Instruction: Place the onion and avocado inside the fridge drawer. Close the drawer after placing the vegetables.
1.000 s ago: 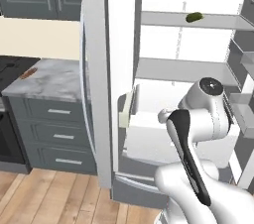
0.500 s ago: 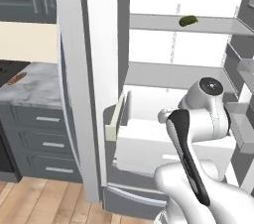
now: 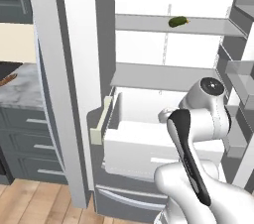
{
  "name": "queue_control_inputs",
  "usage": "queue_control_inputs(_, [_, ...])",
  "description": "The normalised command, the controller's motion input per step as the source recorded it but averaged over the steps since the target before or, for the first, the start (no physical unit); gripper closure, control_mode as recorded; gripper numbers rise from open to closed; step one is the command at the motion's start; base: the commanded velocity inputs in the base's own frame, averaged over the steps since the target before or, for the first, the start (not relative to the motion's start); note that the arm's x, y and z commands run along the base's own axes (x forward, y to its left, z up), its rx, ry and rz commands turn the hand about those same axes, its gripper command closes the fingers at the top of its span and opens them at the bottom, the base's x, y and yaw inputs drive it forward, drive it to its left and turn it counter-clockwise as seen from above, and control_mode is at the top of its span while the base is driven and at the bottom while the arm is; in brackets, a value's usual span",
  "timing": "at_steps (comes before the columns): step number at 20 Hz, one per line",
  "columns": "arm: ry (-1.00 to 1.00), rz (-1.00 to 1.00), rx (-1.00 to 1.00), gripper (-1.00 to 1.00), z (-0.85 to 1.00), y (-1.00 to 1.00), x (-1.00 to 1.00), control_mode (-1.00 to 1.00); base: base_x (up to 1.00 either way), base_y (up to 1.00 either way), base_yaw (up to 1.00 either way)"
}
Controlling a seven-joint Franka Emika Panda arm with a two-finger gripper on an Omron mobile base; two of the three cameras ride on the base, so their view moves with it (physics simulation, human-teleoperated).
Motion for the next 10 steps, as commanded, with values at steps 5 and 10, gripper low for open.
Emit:
queue_control_inputs(5, [0.00, 0.00, 0.00, 1.00, 0.00, 0.00, 0.00, 1.00, 0.27, -0.07, 0.00])
queue_control_inputs(10, [0.00, 0.00, 0.00, 1.00, 0.00, 0.00, 0.00, 1.00, 0.25, -0.13, 0.00])
